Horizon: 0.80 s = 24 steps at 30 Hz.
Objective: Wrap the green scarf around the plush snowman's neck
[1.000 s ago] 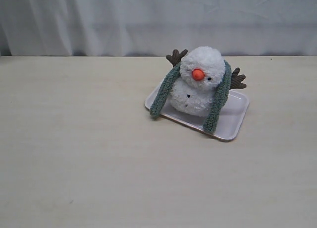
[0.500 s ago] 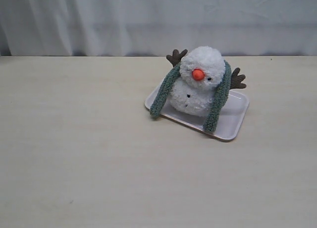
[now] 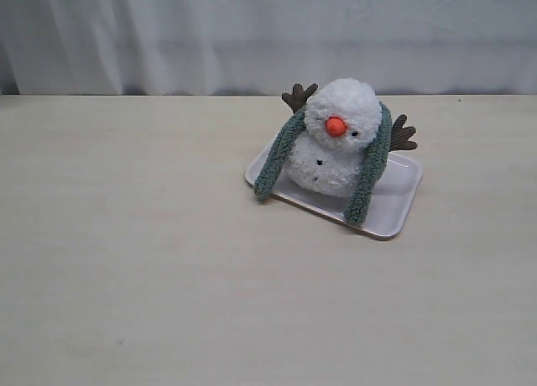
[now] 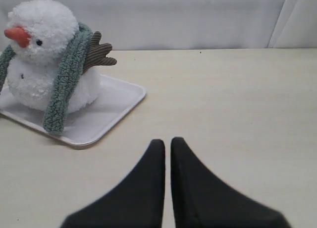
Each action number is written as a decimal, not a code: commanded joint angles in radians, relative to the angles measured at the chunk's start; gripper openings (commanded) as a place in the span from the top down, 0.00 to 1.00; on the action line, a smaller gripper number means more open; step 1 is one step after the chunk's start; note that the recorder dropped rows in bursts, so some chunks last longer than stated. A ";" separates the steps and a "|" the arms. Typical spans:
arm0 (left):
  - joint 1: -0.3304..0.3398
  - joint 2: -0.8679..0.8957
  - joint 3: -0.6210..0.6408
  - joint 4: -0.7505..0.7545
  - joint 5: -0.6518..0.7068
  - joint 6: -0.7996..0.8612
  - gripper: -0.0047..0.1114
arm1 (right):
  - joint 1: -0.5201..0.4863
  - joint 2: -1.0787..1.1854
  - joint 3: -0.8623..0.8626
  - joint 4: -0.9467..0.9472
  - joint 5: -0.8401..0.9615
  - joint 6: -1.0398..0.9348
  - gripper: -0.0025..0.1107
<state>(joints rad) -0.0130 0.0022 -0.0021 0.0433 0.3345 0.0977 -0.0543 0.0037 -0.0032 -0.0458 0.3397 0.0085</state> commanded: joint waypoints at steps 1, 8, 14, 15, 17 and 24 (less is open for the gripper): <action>-0.005 -0.002 0.002 -0.002 -0.014 -0.002 0.96 | -0.002 -0.004 0.003 0.005 0.004 0.008 0.94; -0.005 -0.002 0.002 -0.002 -0.014 -0.002 0.96 | -0.002 -0.004 0.003 0.005 0.002 0.011 0.94; -0.010 -0.002 0.002 -0.002 -0.014 -0.002 0.96 | -0.002 -0.004 0.003 0.005 0.002 0.011 0.94; -0.017 -0.002 0.002 -0.002 -0.014 -0.002 0.96 | -0.002 -0.004 0.003 0.005 0.002 0.011 0.94; -0.032 -0.002 0.002 -0.002 -0.012 -0.002 0.96 | -0.002 -0.004 0.003 0.005 0.002 0.011 0.94; -0.039 -0.002 0.002 -0.002 -0.010 -0.002 0.96 | -0.002 -0.004 0.003 0.005 0.002 0.011 0.94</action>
<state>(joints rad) -0.0469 0.0022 -0.0021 0.0433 0.3345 0.0977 -0.0543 0.0037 -0.0032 -0.0458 0.3397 0.0154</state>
